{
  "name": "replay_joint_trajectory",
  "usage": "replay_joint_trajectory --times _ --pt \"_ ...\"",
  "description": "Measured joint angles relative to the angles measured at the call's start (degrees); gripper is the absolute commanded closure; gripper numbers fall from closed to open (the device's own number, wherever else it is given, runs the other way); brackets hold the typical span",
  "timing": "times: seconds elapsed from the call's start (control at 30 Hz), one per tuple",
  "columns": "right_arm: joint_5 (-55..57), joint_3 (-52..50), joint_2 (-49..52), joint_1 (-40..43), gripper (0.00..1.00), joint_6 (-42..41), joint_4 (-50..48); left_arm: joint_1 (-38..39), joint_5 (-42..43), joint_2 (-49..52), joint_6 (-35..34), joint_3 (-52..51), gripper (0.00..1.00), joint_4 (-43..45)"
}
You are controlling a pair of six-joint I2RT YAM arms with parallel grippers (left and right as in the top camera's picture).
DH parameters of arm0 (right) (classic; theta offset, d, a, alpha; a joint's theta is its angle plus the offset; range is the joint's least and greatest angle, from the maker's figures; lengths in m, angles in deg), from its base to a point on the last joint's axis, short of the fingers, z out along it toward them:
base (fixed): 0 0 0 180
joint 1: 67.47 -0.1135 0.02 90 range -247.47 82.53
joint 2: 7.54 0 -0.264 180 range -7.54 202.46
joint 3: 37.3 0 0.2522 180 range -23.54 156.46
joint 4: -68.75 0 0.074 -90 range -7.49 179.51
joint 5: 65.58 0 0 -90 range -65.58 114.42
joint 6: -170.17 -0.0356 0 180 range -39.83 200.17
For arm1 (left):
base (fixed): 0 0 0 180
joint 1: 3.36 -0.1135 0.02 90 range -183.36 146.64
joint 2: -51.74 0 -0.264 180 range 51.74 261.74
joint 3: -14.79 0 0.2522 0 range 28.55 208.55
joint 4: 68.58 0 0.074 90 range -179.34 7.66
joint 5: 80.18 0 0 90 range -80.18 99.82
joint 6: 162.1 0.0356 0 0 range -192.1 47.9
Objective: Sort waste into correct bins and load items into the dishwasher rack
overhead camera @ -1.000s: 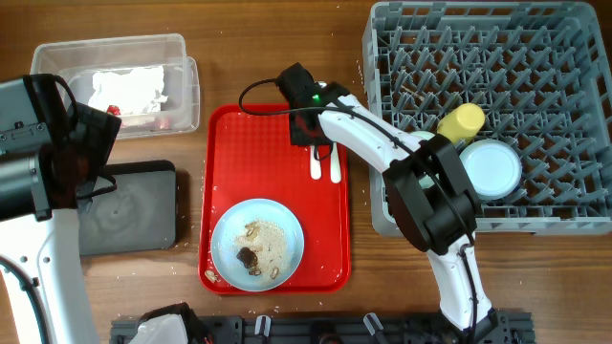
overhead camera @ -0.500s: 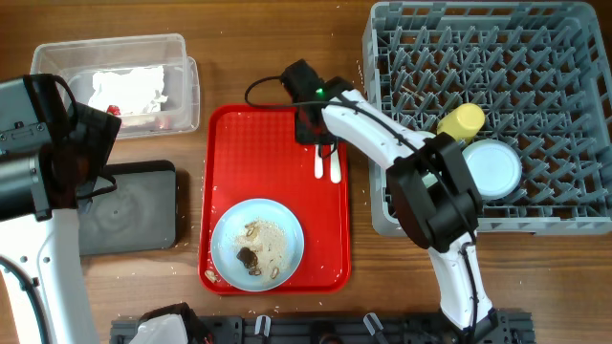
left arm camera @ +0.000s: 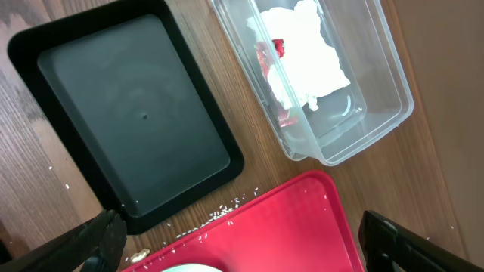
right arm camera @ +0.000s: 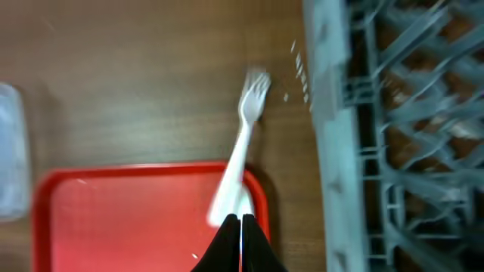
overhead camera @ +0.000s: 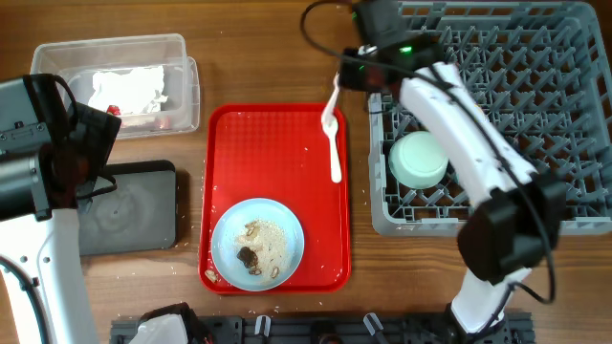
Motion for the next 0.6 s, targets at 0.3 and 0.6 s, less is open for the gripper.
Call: replay_joint_trajectory --times 0.3,0.6 --pt "-4.1 0.1 -3.5 7.1 0.94 3.2 -1.2 0.0 0.0 0.0 0.0 0.0 0.00 0.0" --pt "-9.3 -0.1 -3.5 4.0 0.65 4.9 -1.1 0.0 0.0 0.0 0.0 0.0 0.00 0.0"
